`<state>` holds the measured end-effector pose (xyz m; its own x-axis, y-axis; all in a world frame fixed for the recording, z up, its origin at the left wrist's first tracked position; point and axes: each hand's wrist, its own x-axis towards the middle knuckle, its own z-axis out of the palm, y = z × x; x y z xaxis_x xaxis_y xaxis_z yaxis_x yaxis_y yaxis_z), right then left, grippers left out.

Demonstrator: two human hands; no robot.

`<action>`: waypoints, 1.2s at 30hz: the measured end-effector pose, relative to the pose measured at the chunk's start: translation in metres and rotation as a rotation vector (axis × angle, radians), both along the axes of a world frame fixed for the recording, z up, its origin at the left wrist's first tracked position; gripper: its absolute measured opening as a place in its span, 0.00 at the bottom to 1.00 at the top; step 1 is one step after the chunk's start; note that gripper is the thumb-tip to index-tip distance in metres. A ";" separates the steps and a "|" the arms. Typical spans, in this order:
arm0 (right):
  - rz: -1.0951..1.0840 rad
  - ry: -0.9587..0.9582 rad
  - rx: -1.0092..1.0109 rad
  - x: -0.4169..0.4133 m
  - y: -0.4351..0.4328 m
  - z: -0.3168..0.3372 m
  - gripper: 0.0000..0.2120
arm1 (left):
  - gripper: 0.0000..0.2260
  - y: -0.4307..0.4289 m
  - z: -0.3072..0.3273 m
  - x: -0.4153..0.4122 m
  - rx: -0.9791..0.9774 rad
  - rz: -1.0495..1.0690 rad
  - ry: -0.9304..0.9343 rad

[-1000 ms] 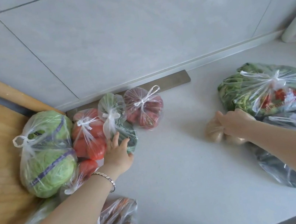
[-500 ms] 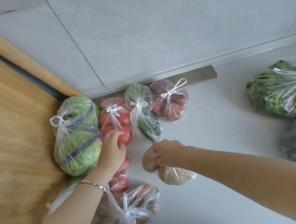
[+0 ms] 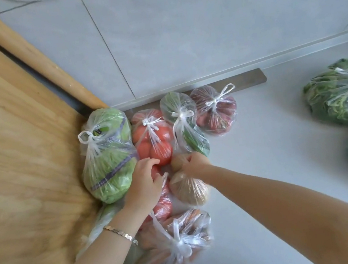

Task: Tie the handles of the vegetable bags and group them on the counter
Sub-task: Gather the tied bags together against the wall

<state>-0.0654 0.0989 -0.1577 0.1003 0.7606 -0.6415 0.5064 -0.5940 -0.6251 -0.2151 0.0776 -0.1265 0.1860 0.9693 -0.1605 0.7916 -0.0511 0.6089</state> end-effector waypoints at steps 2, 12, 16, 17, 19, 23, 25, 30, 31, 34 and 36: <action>0.074 0.028 0.000 0.011 -0.004 0.010 0.08 | 0.15 0.005 0.001 0.008 -0.014 -0.036 -0.013; 0.258 -0.307 0.091 0.220 -0.051 0.066 0.10 | 0.11 0.011 0.007 0.166 -0.198 -0.303 -0.041; 0.386 -0.652 -0.032 0.358 -0.093 0.076 0.20 | 0.11 -0.004 0.000 0.268 -0.272 -0.417 -0.066; 0.420 -0.724 -0.111 0.393 -0.104 0.075 0.23 | 0.11 -0.010 -0.002 0.300 -0.289 -0.432 -0.068; 0.522 -0.850 -0.281 0.442 -0.122 0.066 0.31 | 0.12 -0.018 -0.006 0.348 -0.307 -0.460 -0.042; 0.636 -0.858 -0.254 0.499 -0.138 0.045 0.35 | 0.17 -0.014 -0.012 0.432 -0.207 -0.498 0.046; 0.665 -0.816 -0.149 0.510 -0.140 0.036 0.35 | 0.21 -0.006 -0.010 0.467 -0.111 -0.499 0.082; 0.588 -0.646 -0.062 0.529 -0.142 0.027 0.23 | 0.30 0.025 -0.002 0.551 0.128 -0.589 0.249; 0.530 -0.595 -0.055 0.532 -0.142 0.029 0.18 | 0.31 0.033 -0.005 0.565 0.112 -0.604 0.278; 0.372 -0.515 -0.029 0.540 -0.144 0.033 0.05 | 0.30 0.053 -0.019 0.599 0.025 -0.663 0.451; 0.332 -0.489 -0.030 0.540 -0.145 0.032 0.09 | 0.20 0.058 -0.027 0.609 0.093 -0.672 0.535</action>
<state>0.4750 -0.0459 -0.1252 0.1495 0.7838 -0.6028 0.8934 -0.3683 -0.2572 0.3939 0.1354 -0.1530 0.6469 0.6943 -0.3154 0.7545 -0.6427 0.1326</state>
